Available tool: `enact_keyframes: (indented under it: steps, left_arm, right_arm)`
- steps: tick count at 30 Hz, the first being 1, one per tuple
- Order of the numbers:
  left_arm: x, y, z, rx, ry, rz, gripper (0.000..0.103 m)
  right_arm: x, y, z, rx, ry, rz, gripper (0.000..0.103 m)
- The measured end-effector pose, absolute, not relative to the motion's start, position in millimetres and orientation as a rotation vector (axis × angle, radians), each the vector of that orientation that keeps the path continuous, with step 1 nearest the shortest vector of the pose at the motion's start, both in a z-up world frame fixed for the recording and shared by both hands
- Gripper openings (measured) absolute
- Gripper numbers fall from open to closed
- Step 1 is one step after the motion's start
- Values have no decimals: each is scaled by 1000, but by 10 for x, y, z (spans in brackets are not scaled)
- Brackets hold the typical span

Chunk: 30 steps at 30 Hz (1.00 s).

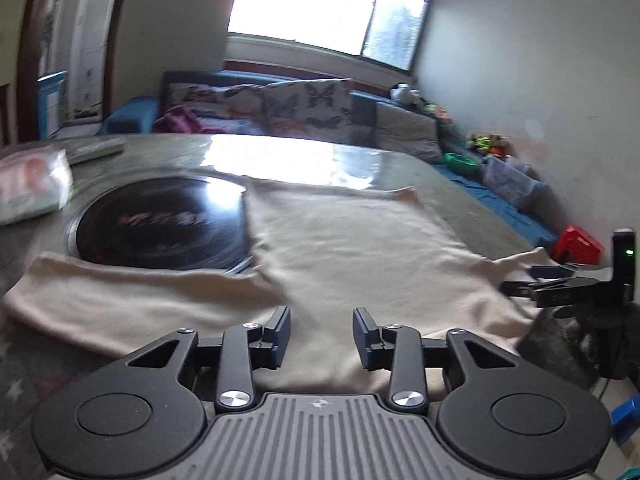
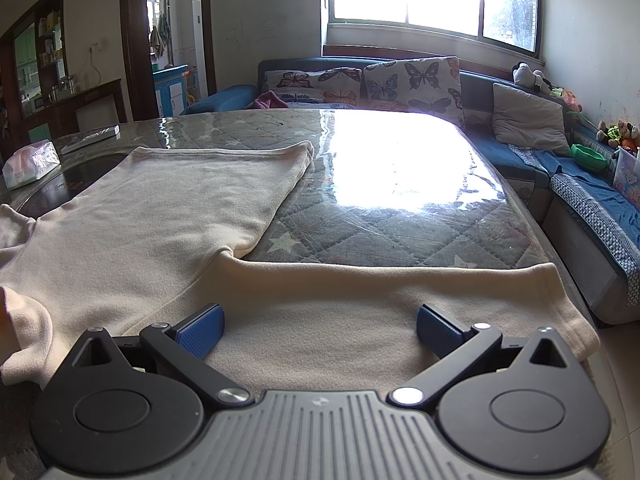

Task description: Fold clothes

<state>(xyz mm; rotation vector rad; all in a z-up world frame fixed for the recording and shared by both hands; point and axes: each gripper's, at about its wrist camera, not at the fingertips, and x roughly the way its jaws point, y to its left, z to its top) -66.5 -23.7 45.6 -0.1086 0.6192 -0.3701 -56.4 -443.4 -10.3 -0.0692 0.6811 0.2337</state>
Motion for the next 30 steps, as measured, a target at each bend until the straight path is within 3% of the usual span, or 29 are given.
enact_keyframes:
  steps: [10, 20, 26, 30]
  left_arm:
    - [-458, -1065, 327, 50, 628, -557, 41]
    - [-533, -1226, 144, 127, 687, -628, 40]
    - [-493, -1275, 295, 99, 664, -638, 43]
    - [-445, -1384, 356, 89, 655, -642, 51]
  right_arm:
    - [-853, -4172, 140, -106, 645, 298, 103]
    - [-1024, -3964, 43, -207, 678, 337, 103]
    - [-1081, -4230, 157, -98, 655, 289, 103]
    - [-1060, -4491, 146, -40, 662, 194, 103]
